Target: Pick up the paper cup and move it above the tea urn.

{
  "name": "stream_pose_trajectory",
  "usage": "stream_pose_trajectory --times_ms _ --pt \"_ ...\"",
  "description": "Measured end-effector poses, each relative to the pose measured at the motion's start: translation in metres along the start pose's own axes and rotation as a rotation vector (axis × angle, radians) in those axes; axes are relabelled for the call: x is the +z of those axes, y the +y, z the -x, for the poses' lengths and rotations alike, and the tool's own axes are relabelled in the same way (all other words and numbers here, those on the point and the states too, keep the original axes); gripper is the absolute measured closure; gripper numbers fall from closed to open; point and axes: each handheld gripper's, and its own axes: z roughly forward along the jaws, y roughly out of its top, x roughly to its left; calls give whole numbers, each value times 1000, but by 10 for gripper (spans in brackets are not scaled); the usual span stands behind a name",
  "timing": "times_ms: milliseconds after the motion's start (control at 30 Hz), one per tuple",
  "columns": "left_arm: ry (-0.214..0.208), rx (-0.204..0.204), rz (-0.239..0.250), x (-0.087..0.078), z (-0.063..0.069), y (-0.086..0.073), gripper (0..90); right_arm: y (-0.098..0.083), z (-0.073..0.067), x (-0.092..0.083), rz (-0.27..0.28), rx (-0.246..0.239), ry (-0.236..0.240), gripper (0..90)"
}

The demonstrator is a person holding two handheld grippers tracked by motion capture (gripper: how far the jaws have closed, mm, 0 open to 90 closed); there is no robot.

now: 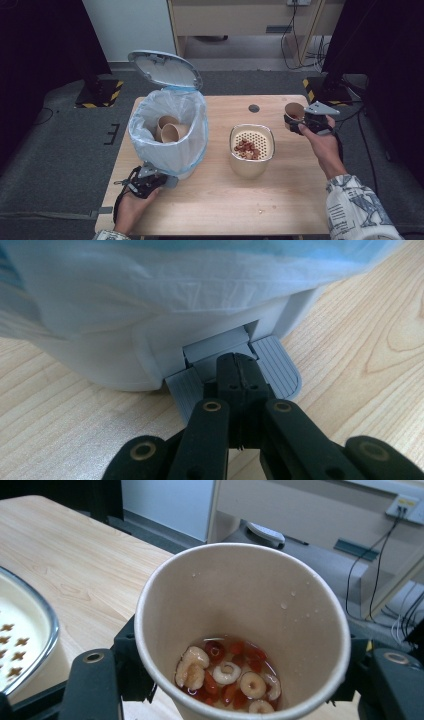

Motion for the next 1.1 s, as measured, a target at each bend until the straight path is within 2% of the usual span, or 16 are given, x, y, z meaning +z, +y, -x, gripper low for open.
stream_pose_trajectory --times_ms 133,200,367,700,1100 --pt "-1 -7 1 0 0 0 900 8 0 15 21 -54 12 331" --pt "0 1 0 0 0 0 900 10 0 17 26 -67 14 332" --pt "1 -8 2 0 0 0 900 20 -1 26 57 -111 38 334" --pt "1 -7 2 0 0 0 900 30 -4 27 112 -179 57 334" --pt "1 -8 2 0 0 0 900 32 -14 30 167 -304 82 334"
